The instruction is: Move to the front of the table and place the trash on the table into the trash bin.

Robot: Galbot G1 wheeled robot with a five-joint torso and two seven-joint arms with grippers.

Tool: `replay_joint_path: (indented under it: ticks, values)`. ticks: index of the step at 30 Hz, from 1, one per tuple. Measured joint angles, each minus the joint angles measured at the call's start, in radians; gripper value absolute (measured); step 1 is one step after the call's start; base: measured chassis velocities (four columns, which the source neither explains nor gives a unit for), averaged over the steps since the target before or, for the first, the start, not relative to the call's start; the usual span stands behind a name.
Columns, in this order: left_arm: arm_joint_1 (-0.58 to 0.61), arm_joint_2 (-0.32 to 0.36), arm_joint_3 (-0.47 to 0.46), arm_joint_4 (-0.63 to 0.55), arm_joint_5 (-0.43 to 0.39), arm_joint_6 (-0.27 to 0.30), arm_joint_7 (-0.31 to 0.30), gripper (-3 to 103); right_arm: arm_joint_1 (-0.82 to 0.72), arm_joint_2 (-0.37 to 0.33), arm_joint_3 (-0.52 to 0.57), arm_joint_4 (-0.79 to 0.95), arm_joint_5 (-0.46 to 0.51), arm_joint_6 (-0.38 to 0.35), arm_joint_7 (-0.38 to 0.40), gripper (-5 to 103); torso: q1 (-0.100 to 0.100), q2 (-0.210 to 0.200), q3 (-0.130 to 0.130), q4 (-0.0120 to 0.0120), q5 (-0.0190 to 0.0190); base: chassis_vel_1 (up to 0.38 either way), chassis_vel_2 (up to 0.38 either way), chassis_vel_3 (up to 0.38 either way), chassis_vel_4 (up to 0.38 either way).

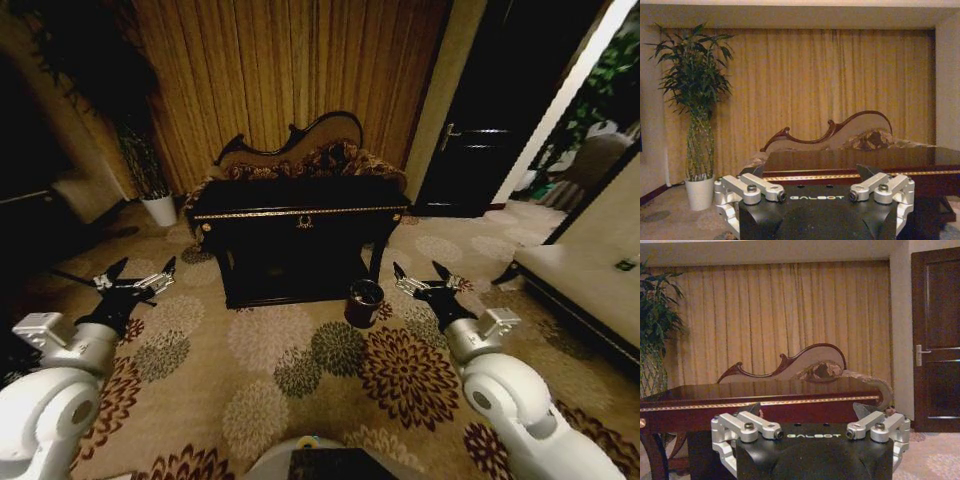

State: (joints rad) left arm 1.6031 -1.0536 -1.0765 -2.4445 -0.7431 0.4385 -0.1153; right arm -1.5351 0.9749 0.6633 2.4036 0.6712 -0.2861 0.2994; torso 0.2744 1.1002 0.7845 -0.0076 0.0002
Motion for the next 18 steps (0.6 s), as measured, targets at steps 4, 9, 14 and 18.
replay_joint_path:
  ticks: [4, 9, 14, 18]
  values:
    - [0.002, -0.003, 0.0, -0.001, 0.0, -0.002, 0.0, 100, -0.001, 0.001, 0.001, 0.0, 0.0, 0.0, 0.0, 100, 0.0, 0.0, 0.0, 0.0001, 0.0, 0.163, -0.202, -0.152, 0.195]
    - [0.005, -0.004, 0.001, -0.002, 0.0, -0.015, 0.0, 100, -0.006, 0.001, 0.0, -0.006, -0.009, 0.016, 0.0, 100, 0.0, 0.0, 0.0, 0.0008, -0.0007, 0.164, -0.189, -0.145, 0.236]
    - [0.007, -0.004, 0.0, -0.003, 0.0, -0.02, 0.001, 100, -0.009, 0.003, -0.006, -0.014, -0.01, 0.057, -0.007, 100, -0.001, 0.001, -0.001, -0.0002, 0.0003, 0.128, -0.151, -0.17, 0.11]
    - [0.006, -0.004, 0.001, -0.003, 0.001, -0.022, 0.0, 100, -0.011, 0.006, -0.01, -0.015, -0.005, 0.07, -0.014, 100, 0.0, 0.0, 0.0, 0.0009, -0.0009, 0.039, 0.012, -0.046, 0.012]
